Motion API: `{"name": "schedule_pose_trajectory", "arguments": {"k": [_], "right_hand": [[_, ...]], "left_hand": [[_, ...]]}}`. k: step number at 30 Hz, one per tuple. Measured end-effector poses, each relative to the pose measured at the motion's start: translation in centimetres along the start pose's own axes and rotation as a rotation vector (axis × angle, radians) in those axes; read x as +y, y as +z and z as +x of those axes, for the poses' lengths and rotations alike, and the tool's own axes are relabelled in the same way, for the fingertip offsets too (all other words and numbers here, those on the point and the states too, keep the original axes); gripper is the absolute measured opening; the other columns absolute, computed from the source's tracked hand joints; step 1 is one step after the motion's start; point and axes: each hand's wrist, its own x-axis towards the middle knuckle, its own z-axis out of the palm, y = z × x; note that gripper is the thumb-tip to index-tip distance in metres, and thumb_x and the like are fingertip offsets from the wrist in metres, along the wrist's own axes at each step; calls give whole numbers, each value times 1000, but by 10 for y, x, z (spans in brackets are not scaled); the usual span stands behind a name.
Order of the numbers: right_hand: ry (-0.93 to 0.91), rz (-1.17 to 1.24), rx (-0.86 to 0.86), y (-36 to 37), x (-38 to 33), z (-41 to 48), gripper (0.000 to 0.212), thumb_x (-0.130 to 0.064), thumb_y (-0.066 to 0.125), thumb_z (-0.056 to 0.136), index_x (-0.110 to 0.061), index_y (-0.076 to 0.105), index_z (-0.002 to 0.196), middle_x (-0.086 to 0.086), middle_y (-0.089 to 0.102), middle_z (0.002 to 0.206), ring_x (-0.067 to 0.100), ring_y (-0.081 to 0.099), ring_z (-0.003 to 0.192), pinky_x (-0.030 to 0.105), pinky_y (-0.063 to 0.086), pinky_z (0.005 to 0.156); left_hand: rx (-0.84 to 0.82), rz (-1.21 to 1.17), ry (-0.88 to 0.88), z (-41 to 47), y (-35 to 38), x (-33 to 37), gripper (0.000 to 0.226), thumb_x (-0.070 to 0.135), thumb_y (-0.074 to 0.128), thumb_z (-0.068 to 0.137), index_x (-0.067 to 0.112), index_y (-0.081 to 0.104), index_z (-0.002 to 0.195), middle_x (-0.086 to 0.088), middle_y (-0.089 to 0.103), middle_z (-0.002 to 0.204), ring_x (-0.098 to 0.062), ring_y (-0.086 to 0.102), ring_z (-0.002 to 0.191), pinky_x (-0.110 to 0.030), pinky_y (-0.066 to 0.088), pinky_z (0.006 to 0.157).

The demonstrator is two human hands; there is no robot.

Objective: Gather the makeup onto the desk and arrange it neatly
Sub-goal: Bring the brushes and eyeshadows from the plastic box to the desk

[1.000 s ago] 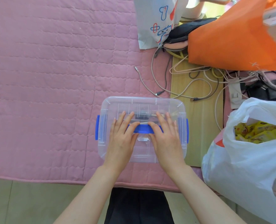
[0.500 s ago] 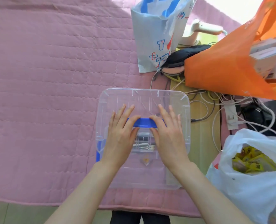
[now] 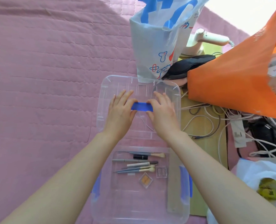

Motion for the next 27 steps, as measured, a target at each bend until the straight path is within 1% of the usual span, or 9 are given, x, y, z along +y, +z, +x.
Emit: {"name": "schedule_pose_trajectory", "arguments": {"k": [4, 6, 10, 15, 18, 20, 23, 27], "right_hand": [[21, 0, -79, 30, 6, 15, 27, -24, 55, 93, -15, 57, 118, 7, 30, 152, 33, 19, 142, 54, 26, 110], [24, -7, -137, 47, 11, 17, 27, -22, 56, 92, -15, 57, 118, 7, 32, 150, 32, 21, 140, 53, 28, 109], [42, 21, -236, 75, 19, 15, 30, -18, 55, 91, -19, 60, 121, 6, 35, 148, 31, 25, 138, 47, 32, 107], [39, -2, -275, 85, 21, 23, 33, -12, 53, 90, -18, 61, 122, 6, 35, 148, 30, 25, 137, 45, 32, 107], [29, -36, -317, 86, 23, 24, 33, -14, 53, 92, -16, 59, 124, 6, 31, 150, 32, 23, 139, 45, 32, 108], [29, -42, -350, 85, 23, 22, 37, -19, 55, 93, -15, 54, 129, 6, 28, 152, 32, 19, 141, 44, 29, 111], [53, 9, -330, 79, 20, 17, 42, -22, 54, 94, -13, 48, 135, 9, 28, 153, 30, 18, 143, 39, 24, 114], [90, 106, -181, 61, 7, 2, 38, -16, 50, 94, -8, 50, 132, 13, 36, 148, 29, 25, 140, 36, 24, 113]], "left_hand": [[-80, -6, -51, 2, 22, -20, 25, 7, 68, 83, 8, 62, 108, -11, 48, 142, -33, 37, 136, -50, 30, 108], [-152, -5, -88, 0, 33, -30, 24, 8, 67, 84, 8, 62, 107, -10, 47, 142, -33, 38, 134, -46, 34, 103], [-310, 31, -143, -3, 53, -46, 24, 9, 62, 86, 10, 59, 109, -7, 43, 142, -28, 34, 134, -42, 36, 101], [-374, 57, -203, 1, 63, -49, 24, 6, 56, 87, 9, 59, 111, -7, 40, 145, -26, 33, 133, -39, 39, 94], [-446, 73, -231, 3, 63, -49, 31, 6, 52, 90, 11, 57, 120, -3, 32, 150, -22, 28, 137, -37, 39, 96], [-470, 55, -245, 3, 60, -48, 39, 7, 49, 92, 12, 51, 131, -2, 28, 153, -21, 25, 139, -38, 38, 102], [-468, -2, -259, 1, 52, -41, 46, 9, 48, 94, 12, 43, 139, -4, 28, 153, -21, 24, 141, -38, 32, 109], [-367, -84, -278, -6, 30, -26, 44, 8, 45, 95, 13, 44, 138, -3, 43, 143, -19, 31, 135, -34, 35, 103]]}}
